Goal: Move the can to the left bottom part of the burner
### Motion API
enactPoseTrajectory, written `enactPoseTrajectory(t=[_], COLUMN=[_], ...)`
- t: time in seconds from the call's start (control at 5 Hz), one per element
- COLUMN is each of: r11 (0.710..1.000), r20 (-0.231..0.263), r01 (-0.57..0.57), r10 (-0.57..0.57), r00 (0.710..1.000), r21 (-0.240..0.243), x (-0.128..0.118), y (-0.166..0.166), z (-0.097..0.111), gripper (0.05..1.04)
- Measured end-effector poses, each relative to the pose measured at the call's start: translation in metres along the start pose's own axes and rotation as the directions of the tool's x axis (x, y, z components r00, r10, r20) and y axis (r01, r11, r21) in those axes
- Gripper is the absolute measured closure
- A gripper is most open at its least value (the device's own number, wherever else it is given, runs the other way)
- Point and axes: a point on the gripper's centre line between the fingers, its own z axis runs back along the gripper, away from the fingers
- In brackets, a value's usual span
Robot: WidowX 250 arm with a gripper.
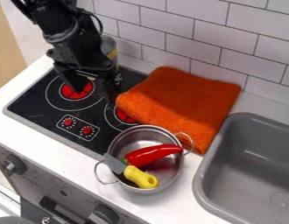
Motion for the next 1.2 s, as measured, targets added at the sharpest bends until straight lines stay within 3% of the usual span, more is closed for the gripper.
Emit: enactPoseTrajectory(t=[0.2, 0.4, 0.6, 0.8, 1.2], r11=[1.000, 0.994, 0.979, 0.951, 0.887], r20=[-0.016, 0.010, 0.073, 0.149, 0.231], r01=[-0.001, 0.103, 0.199, 0.308, 0.461], r10=[0.001, -0.103, -0.195, -0.301, -0.451], r00=[1.000, 0.995, 0.978, 0.942, 0.862], r21=[-0.007, -0.035, -0.046, -0.025, 0.013], x=[-0.003, 0.011, 0.027, 0.048, 0.077], y=[0.000, 0.007, 0.020, 0.029, 0.015], z=[-0.004, -0.012, -0.009, -0.008, -0.019], gripper=[0.083, 0.083, 0.083, 0.083, 0.083])
